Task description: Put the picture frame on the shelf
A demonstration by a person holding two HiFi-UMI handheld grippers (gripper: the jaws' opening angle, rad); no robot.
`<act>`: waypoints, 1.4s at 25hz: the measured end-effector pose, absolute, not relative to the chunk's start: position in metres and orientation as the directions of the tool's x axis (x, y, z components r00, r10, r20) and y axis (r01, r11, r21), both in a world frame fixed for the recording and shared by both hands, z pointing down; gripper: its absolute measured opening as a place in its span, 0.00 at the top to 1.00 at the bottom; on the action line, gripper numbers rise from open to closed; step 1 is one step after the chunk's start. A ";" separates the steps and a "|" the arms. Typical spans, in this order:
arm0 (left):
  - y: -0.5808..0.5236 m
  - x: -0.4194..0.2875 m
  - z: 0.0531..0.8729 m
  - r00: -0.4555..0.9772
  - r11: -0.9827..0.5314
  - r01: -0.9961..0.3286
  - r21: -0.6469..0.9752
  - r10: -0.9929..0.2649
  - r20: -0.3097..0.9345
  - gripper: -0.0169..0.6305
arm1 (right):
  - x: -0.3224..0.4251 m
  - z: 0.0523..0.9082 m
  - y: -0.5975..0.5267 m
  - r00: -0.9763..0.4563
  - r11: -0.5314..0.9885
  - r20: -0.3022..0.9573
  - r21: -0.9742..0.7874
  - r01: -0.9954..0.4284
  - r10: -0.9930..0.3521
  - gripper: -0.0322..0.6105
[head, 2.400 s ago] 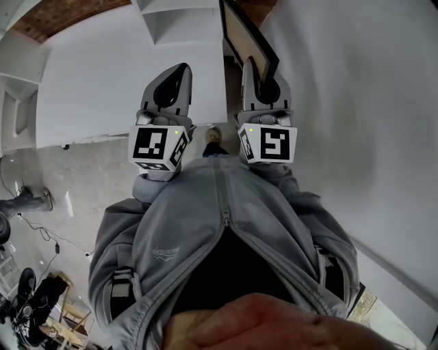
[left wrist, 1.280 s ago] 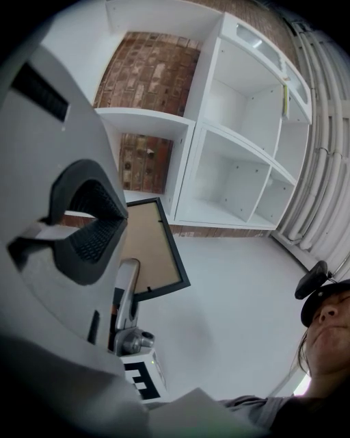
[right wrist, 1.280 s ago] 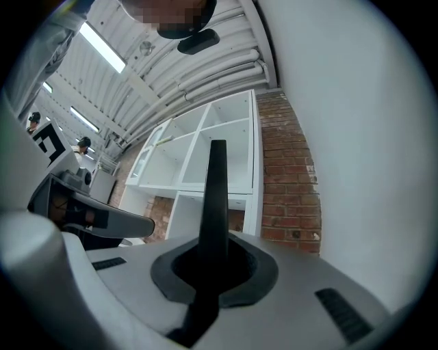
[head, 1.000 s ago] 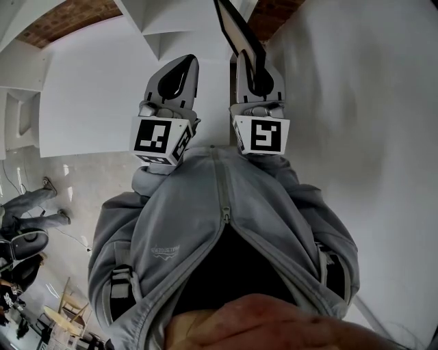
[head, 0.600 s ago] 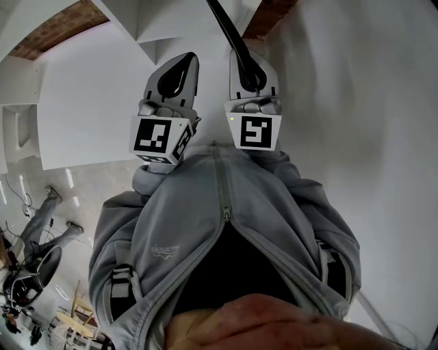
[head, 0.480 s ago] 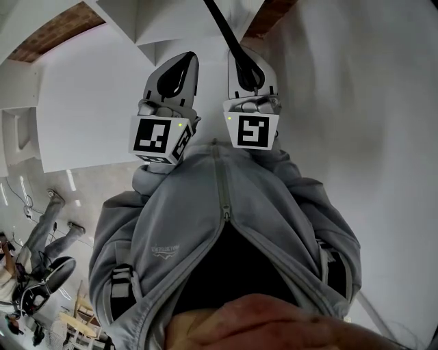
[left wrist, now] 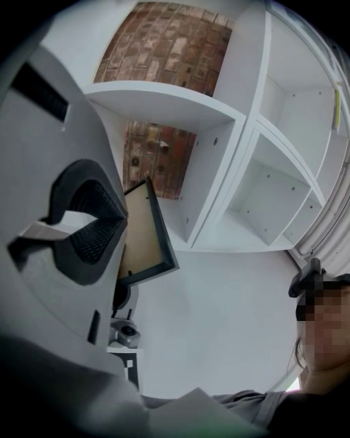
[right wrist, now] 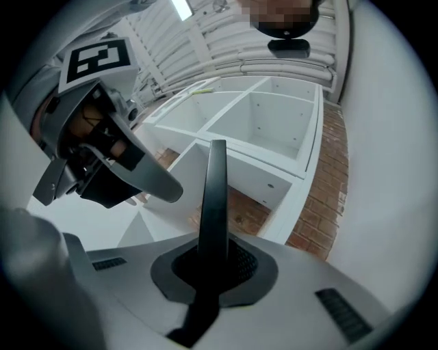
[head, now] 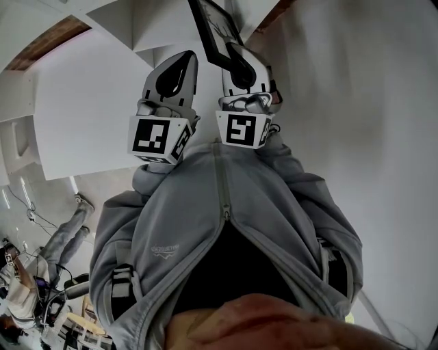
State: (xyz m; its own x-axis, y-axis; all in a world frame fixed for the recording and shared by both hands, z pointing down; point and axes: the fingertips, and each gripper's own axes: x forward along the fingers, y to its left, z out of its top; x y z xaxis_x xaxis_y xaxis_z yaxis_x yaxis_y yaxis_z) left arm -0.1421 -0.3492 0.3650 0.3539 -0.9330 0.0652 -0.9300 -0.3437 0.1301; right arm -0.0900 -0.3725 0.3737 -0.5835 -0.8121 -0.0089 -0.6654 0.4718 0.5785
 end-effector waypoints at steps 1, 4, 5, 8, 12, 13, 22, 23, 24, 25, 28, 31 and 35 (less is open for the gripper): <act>-0.352 -0.145 0.367 0.354 -0.344 -0.929 0.135 -0.933 0.067 0.96 | -0.094 0.376 -0.375 -0.585 0.466 -0.005 0.598 -0.652 -0.811 0.90; -0.361 -0.158 0.377 0.358 -0.344 -0.927 0.148 -0.930 0.081 0.96 | -0.111 0.386 -0.386 -0.589 0.453 0.009 0.648 -0.612 -0.808 0.90; -0.364 -0.162 0.382 0.360 -0.345 -0.926 0.150 -0.928 0.090 0.96 | -0.116 0.390 -0.390 -0.590 0.449 0.013 0.663 -0.599 -0.807 0.90; -0.366 -0.168 0.395 0.377 -0.358 -0.921 0.154 -0.919 0.115 0.96 | -0.126 0.402 -0.397 -0.591 0.433 0.023 0.703 -0.565 -0.807 0.90; -0.361 -0.165 0.400 0.406 -0.385 -0.909 0.156 -0.903 0.137 0.94 | -0.128 0.406 -0.402 -0.590 0.408 0.033 0.753 -0.517 -0.807 0.90; -0.359 -0.163 0.399 0.416 -0.394 -0.905 0.157 -0.899 0.140 0.90 | -0.127 0.406 -0.402 -0.591 0.403 0.035 0.764 -0.504 -0.806 0.90; -0.353 -0.162 0.388 0.457 -0.444 -0.887 0.125 -0.884 0.102 0.67 | -0.131 0.414 -0.409 -0.598 0.373 0.059 0.829 -0.417 -0.799 0.90; -0.354 -0.162 0.385 0.456 -0.445 -0.888 0.116 -0.885 0.095 0.67 | -0.131 0.415 -0.409 -0.599 0.371 0.061 0.833 -0.409 -0.798 0.90; -0.354 -0.162 0.383 0.460 -0.450 -0.886 0.108 -0.884 0.090 0.67 | -0.131 0.415 -0.408 -0.600 0.369 0.063 0.838 -0.403 -0.798 0.90; -0.354 -0.161 0.381 0.466 -0.457 -0.884 0.101 -0.881 0.087 0.67 | -0.131 0.416 -0.408 -0.600 0.366 0.064 0.842 -0.397 -0.797 0.90; -0.355 -0.159 0.381 0.476 -0.468 -0.879 0.092 -0.875 0.088 0.71 | -0.131 0.418 -0.409 -0.598 0.354 0.066 0.855 -0.379 -0.798 0.90; -0.356 -0.161 0.385 0.476 -0.468 -0.879 0.092 -0.873 0.103 0.72 | -0.132 0.423 -0.410 -0.595 0.366 0.100 0.864 -0.346 -0.798 0.90; -0.356 -0.162 0.390 0.478 -0.467 -0.877 0.109 -0.871 0.116 0.72 | -0.134 0.430 -0.405 -0.618 0.475 0.187 0.811 -0.341 -0.763 0.78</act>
